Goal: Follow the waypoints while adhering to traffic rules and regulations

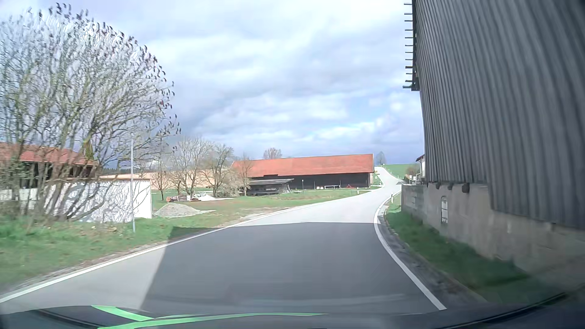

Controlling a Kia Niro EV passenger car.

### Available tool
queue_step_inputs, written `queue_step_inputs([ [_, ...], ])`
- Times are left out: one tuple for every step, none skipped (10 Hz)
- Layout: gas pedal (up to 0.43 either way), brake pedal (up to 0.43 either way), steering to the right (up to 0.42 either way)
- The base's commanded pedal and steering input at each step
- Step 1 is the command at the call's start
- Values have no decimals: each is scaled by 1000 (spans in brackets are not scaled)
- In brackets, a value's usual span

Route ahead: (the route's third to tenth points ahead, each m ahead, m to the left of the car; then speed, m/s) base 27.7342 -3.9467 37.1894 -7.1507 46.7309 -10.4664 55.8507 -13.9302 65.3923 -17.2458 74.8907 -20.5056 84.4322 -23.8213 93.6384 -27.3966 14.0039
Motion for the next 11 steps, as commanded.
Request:
queue_step_inputs([
  [79,0,50],
  [79,0,52],
  [79,0,54],
  [79,0,56],
  [79,0,58],
  [67,0,58],
  [59,0,58],
  [39,0,58],
  [39,0,58],
  [28,0,58],
  [0,0,58],
])
